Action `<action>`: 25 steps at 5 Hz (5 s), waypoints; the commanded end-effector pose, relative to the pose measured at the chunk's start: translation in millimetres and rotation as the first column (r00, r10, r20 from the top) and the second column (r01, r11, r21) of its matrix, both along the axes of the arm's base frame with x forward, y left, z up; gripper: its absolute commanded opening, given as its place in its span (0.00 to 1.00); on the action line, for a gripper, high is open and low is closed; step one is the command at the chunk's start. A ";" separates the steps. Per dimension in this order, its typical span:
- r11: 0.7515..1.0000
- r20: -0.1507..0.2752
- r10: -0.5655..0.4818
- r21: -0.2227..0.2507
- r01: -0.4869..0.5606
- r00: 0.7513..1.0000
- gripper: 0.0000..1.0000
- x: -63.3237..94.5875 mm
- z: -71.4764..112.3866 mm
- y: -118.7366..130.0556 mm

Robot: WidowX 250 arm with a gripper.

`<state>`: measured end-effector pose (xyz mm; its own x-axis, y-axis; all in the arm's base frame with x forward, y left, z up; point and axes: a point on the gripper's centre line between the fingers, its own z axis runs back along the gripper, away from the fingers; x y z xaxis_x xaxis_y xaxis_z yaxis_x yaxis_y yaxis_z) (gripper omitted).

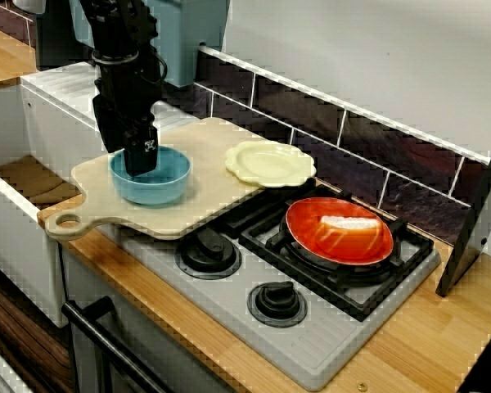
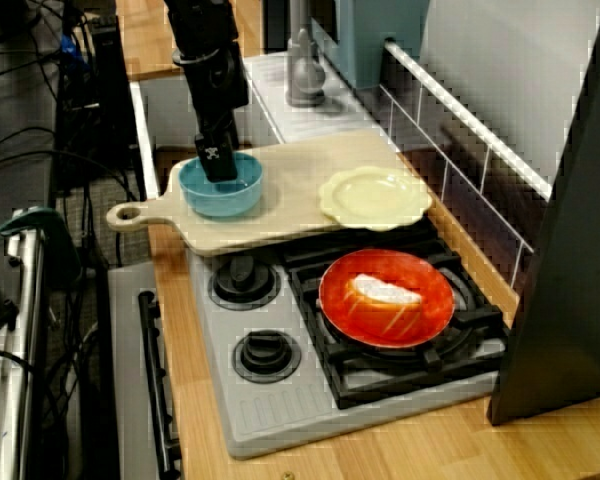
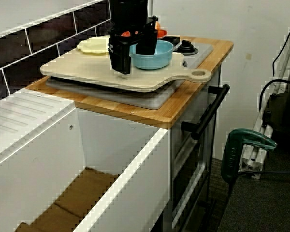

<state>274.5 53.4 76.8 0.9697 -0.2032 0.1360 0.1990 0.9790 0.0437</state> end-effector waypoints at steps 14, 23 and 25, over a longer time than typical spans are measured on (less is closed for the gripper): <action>0.987 0.018 0.157 -0.024 -0.157 0.987 1.00 16.8 27.4 116.0; 0.958 0.146 -0.261 -0.083 0.275 0.954 1.00 56.9 67.6 -66.9; 0.932 0.186 -0.340 -0.069 0.357 0.922 1.00 62.2 64.9 -107.0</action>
